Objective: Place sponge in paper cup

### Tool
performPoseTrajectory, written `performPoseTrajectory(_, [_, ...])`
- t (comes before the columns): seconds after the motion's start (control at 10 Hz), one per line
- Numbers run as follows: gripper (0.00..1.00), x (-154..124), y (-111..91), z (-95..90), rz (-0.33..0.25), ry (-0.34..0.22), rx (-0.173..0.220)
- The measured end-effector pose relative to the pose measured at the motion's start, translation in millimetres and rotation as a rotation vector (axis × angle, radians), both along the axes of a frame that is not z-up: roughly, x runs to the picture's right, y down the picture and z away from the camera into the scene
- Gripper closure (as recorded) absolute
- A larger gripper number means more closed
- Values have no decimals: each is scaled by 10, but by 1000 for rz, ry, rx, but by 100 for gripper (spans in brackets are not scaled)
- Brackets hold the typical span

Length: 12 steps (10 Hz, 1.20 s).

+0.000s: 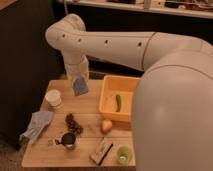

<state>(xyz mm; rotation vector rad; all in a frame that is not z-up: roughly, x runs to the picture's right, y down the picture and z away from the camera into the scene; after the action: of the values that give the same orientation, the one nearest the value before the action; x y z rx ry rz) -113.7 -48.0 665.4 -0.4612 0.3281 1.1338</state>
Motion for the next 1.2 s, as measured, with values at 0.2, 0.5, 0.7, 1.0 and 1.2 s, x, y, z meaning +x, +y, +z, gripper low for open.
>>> performPoseTrajectory(0.2, [100,3,-3,1,-1,0,1])
performPoseTrajectory(0.5, [100,-118,-147,31,-54,-88,53])
performPoseTrajectory(0.7, [100,-427,-255,73,-150,-198,98])
performPoseTrajectory(1.0, [100,-497,-294,181,-298,-312,141])
performPoseTrajectory(1.2, [100,-505,-319,243,-325,-306,122])
